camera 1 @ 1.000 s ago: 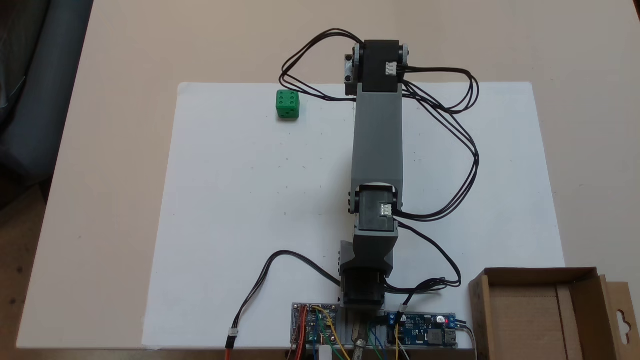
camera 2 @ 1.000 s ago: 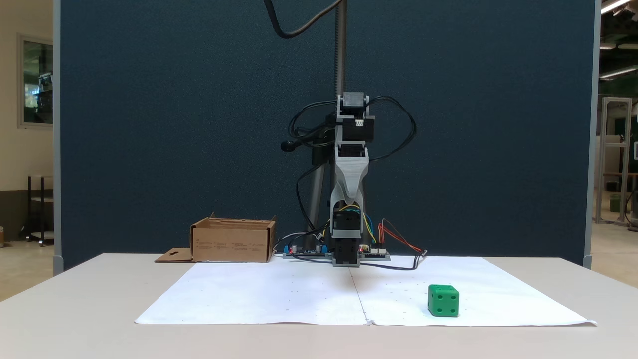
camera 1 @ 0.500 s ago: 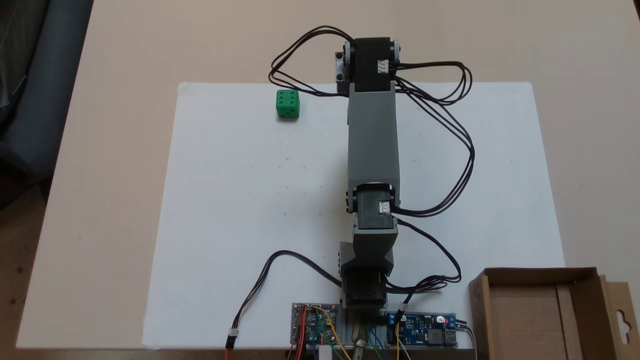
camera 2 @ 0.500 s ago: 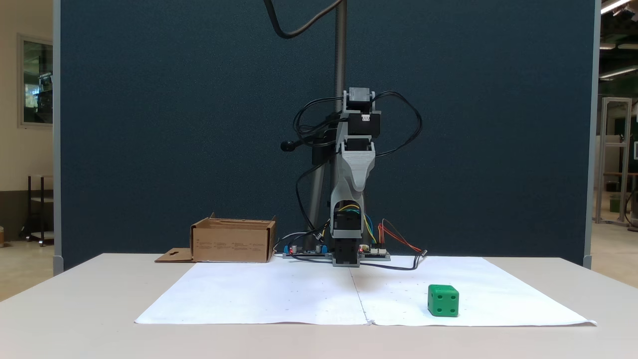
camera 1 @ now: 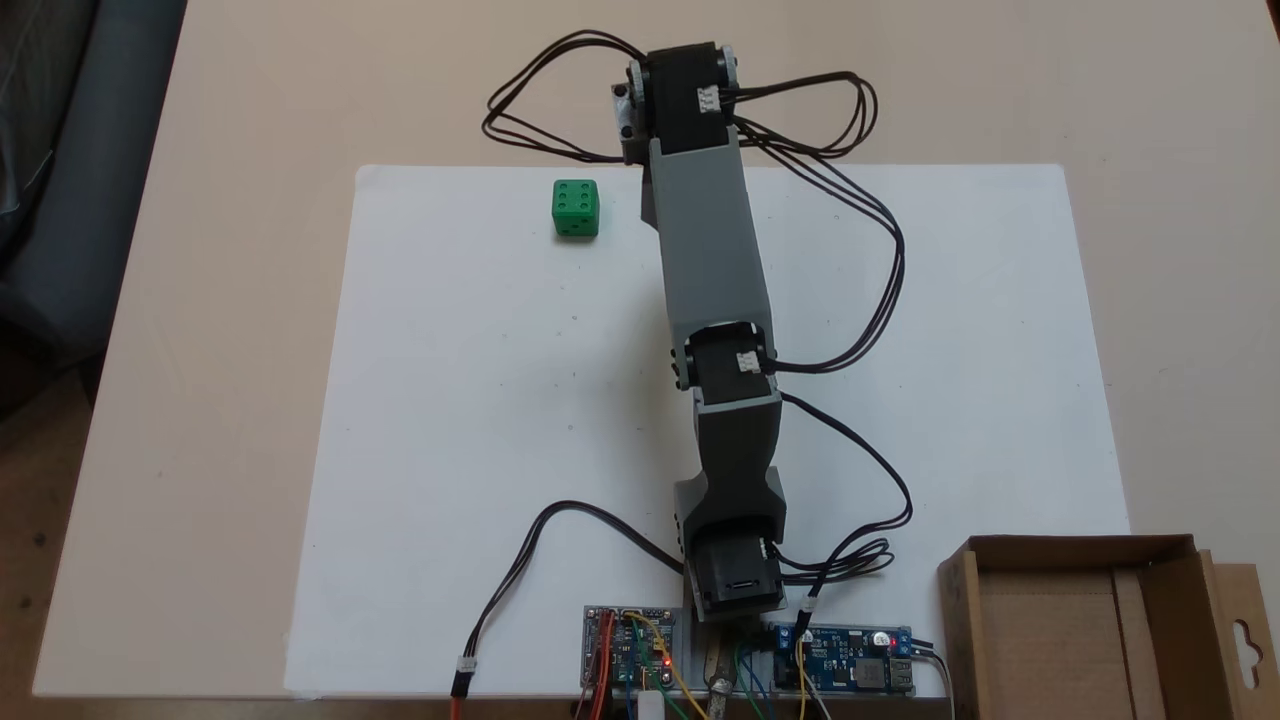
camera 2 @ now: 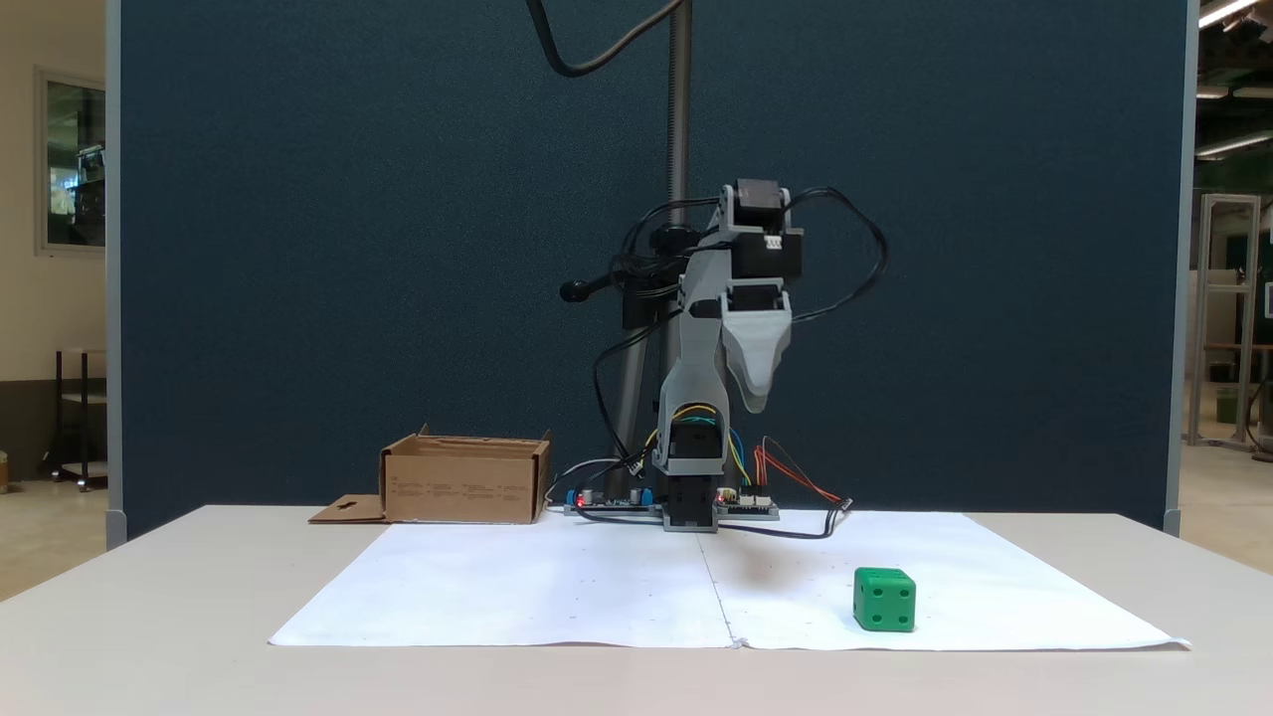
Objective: Grasp a green dice and put it in the bin.
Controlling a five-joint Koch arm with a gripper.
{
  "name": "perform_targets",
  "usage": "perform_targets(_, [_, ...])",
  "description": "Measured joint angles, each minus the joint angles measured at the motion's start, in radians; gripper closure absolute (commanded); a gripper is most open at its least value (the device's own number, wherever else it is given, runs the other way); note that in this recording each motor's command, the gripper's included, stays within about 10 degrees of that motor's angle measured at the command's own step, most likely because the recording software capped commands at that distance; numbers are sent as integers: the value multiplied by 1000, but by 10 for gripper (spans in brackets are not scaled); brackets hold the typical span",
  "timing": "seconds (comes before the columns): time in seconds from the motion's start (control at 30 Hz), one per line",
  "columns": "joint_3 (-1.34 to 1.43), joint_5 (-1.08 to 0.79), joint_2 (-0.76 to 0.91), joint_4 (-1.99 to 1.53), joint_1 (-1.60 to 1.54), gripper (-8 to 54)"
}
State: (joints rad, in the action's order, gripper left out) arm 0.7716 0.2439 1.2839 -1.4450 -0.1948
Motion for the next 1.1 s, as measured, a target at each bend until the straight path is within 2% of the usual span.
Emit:
perform_targets(0.4, [-94, 81, -87, 0, -169, 19])
perform_targets(0.6, [-118, 101, -192, 0, -202, 20])
perform_targets(1.1, [-534, 206, -414, 0, -215, 20])
